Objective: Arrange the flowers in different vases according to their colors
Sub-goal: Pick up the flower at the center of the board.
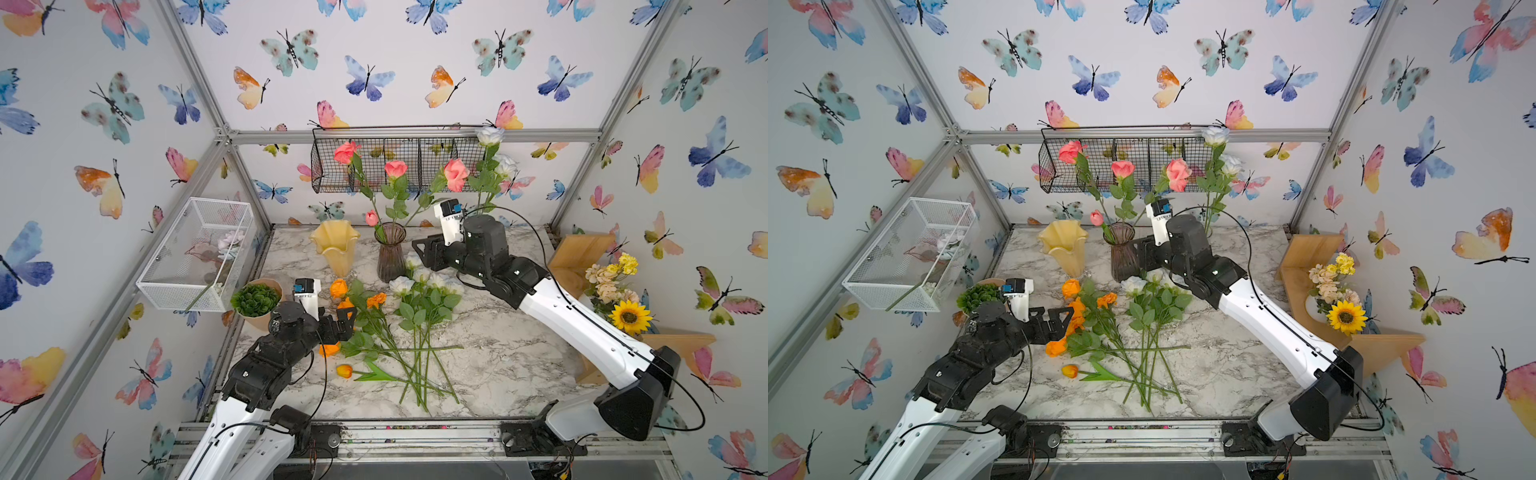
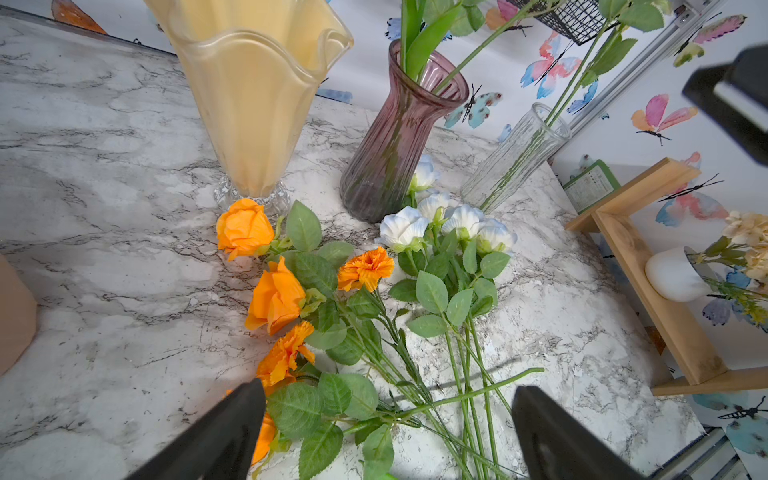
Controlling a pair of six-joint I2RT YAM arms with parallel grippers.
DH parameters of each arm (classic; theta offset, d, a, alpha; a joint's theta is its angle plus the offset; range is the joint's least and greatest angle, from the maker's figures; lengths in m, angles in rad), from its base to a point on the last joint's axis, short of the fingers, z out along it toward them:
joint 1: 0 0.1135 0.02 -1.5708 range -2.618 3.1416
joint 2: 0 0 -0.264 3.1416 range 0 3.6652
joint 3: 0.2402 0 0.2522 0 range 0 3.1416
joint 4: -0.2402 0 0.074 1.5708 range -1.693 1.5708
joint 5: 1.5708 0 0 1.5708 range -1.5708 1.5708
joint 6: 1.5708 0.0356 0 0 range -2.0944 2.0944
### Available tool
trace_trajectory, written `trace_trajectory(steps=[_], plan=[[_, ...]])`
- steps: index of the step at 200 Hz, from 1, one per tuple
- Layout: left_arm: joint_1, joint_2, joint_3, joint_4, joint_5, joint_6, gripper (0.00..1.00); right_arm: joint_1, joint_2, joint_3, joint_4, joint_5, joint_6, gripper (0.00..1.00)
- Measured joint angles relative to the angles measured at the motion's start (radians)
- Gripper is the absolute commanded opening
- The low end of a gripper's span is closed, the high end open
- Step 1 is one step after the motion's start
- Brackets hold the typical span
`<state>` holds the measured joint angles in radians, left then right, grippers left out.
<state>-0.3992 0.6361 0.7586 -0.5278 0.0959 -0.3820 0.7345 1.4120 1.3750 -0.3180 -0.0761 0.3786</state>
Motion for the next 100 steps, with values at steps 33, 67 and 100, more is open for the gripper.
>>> trace_trajectory(steps=[33, 67, 100], plan=[[0.000, 0.036, 0.012, -0.008, 0.004, 0.000, 0.99, 0.000, -0.069, -0.187, -0.085, -0.032, 0.070, 0.49], [0.000, 0.082, 0.069, -0.006, 0.015, 0.000, 0.99, 0.000, -0.055, -0.273, -0.159, -0.060, 0.116, 0.42], [0.000, 0.096, 0.072, 0.006, 0.044, 0.001, 0.99, 0.000, 0.009, -0.293, -0.175, -0.085, 0.147, 0.35]])
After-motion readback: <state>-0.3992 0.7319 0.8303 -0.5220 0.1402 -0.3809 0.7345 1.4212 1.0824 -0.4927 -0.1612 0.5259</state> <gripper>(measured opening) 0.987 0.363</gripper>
